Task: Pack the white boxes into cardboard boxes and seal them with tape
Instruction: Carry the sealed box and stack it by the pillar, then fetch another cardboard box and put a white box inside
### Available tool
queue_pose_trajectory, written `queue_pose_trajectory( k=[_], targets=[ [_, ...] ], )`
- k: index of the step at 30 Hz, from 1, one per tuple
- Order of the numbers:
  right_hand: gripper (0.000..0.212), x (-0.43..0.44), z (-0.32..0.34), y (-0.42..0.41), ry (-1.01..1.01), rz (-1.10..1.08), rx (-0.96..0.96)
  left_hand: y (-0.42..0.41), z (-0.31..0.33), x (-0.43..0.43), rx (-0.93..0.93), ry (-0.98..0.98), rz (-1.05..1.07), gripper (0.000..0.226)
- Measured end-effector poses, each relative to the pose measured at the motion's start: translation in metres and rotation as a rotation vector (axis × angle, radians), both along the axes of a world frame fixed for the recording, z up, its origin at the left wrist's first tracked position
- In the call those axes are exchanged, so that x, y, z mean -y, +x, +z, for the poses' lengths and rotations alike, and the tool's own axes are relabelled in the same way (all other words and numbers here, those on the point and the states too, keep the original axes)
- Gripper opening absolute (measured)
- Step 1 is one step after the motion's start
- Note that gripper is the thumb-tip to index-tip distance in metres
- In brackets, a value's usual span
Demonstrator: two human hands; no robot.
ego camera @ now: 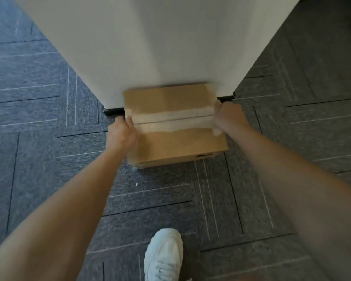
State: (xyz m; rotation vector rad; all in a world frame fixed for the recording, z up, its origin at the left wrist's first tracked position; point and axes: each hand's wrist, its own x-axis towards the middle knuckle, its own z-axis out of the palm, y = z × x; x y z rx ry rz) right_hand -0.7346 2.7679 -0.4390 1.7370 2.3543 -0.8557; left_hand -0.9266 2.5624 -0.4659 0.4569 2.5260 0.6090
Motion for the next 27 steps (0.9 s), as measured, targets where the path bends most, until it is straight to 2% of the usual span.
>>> queue_pose_trajectory(
  k=[4,8,11,15,22,27],
  targets=[
    [0.059,0.034,0.107,0.028,-0.021,0.267,0.052,0.025,0.095,0.025,0.035,0.012,-0.064,0.039],
    [0.056,0.070,0.234,0.046,-0.032,0.423,0.034,0.046,0.212,0.055,0.120,0.106,-0.077,0.036],
    [0.045,0.103,0.335,0.060,-0.056,0.475,-0.043,0.063,0.310,0.084,0.156,0.196,-0.094,0.032],
    [0.031,0.155,0.476,0.080,-0.052,0.481,-0.232,0.083,0.456,0.133,0.184,0.309,-0.087,0.038],
    [0.027,0.260,0.706,0.075,0.008,0.648,-0.411,0.086,0.688,0.257,0.066,0.477,-0.006,0.041],
    [0.021,0.357,0.808,0.049,0.104,0.844,-0.508,0.078,0.788,0.380,-0.038,0.533,0.043,0.039]
  ],
)
